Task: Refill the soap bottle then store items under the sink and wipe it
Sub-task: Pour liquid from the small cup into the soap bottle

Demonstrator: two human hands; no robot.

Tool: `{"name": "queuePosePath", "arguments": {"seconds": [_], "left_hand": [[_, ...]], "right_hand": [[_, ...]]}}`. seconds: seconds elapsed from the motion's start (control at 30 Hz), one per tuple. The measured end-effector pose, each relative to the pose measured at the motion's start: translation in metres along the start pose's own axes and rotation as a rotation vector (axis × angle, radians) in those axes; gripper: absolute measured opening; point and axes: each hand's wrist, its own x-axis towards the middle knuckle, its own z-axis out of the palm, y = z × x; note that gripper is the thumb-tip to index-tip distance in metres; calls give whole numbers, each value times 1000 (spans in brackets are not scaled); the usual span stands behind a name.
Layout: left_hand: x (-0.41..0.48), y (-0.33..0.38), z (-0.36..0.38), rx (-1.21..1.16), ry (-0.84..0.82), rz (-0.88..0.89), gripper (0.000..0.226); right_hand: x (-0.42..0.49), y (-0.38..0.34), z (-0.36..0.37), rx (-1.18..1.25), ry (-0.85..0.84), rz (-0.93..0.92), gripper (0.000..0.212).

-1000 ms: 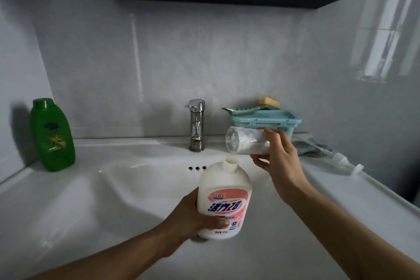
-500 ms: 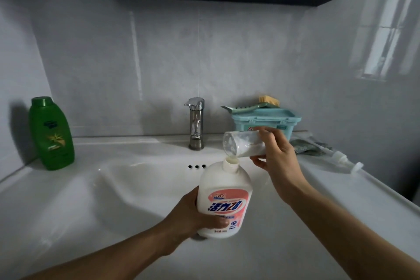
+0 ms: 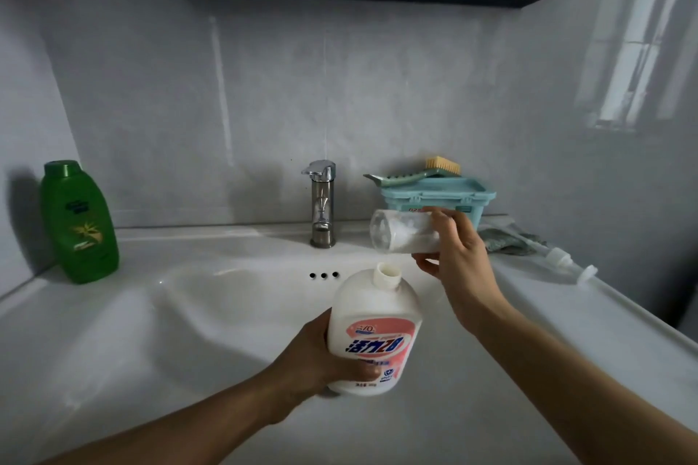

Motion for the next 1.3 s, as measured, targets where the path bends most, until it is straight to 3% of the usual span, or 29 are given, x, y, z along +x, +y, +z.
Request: {"name": "queuePosePath", "arguments": {"seconds": [0.2, 0.4, 0.7, 0.83, 1.1, 1.3], "left_hand": [[0, 0, -1, -30, 4, -12, 68], [2, 0, -1, -82, 30, -34, 76], [7, -1, -2, -156, 53, 15, 76], [7, -1, -5, -194, 85, 38, 71], [-2, 18, -9, -130, 153, 64, 49], [-16, 36, -6, -137, 161, 85, 47]], "right_hand": [[1, -5, 0, 242, 1, 223, 16], [0, -5, 0, 279, -30, 261, 20], [1, -7, -2, 526, -159, 343, 37], [0, -11, -3, 574, -210, 351, 27], [-4, -9, -3, 495, -257, 330, 22], [-9, -20, -6, 320, -247, 372, 18]]}}
